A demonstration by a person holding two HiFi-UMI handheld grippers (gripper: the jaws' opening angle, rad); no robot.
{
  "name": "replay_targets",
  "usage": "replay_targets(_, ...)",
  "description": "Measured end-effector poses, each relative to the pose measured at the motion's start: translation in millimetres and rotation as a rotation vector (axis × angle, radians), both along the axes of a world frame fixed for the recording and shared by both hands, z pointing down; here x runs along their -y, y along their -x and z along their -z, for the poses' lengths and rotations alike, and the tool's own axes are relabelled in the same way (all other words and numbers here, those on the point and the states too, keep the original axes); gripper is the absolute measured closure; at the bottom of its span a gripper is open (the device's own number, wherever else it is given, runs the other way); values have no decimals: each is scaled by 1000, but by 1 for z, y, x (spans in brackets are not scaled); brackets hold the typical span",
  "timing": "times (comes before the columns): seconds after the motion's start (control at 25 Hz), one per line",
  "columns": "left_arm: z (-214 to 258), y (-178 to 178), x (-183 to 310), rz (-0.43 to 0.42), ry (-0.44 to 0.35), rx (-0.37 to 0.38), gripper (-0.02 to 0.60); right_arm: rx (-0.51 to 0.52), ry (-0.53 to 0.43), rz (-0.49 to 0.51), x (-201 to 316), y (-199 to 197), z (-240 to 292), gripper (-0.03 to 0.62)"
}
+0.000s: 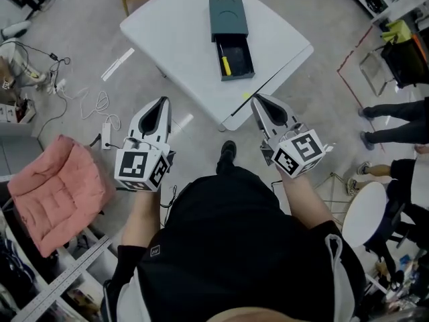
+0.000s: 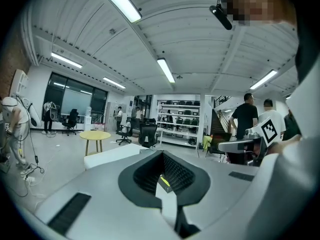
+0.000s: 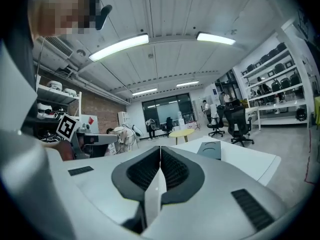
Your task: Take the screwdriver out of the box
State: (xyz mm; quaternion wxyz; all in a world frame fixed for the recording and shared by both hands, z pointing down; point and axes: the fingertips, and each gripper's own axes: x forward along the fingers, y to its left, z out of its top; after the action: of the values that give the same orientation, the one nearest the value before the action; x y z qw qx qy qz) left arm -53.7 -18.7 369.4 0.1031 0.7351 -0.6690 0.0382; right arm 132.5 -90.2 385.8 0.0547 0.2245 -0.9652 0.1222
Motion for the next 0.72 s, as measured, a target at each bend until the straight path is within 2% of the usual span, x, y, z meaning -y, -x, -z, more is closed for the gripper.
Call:
replay_targets(0.16,2,-12,45,5,7,-22,574,0,35,-7,45,-10,-3,565)
replay_targets(0.36,0,-22,81,9,20,-13,574,-10,38,2,84,-17,-13,565)
replay_targets(0.72,-6,-5,133,-33,21,5,574,-42,113,-4,122,8,-39,565)
